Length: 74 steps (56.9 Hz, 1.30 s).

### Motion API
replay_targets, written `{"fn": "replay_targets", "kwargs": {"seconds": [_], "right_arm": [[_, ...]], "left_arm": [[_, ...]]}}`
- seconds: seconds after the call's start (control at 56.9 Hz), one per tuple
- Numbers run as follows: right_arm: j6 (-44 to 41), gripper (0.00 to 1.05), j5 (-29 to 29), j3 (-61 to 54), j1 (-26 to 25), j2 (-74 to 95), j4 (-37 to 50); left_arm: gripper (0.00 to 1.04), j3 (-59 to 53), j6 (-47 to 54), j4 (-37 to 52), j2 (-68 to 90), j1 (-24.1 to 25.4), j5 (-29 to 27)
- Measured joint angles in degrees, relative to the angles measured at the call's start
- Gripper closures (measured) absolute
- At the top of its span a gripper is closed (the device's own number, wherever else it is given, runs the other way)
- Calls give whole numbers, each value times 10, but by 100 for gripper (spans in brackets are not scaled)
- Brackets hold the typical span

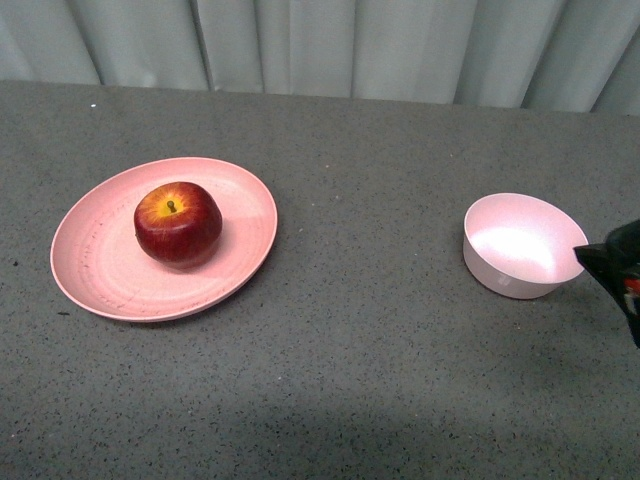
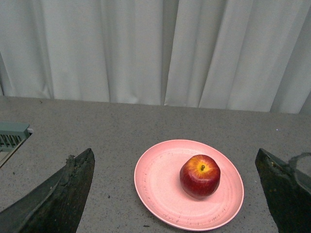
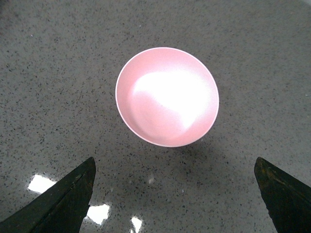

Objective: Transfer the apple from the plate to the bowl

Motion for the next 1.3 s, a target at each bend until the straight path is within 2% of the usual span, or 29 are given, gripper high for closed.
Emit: {"fn": "replay_targets", "kwargs": {"seconds": [0.369, 0.913, 1.036, 1.142, 1.3], "right_arm": [[-3, 9, -7, 162, 15, 221, -64], [10, 10, -12, 286, 42, 347, -136], [10, 27, -8, 295, 46, 357, -138], [11, 50, 1, 303, 48, 365, -144], [11, 73, 5, 305, 48, 368, -151]], "left_arm": [[7, 0, 0, 0, 0, 0, 0], [7, 0, 0, 0, 0, 0, 0], [7, 0, 0, 0, 0, 0, 0], [7, 0, 0, 0, 0, 0, 0], [7, 0, 0, 0, 0, 0, 0]]}}
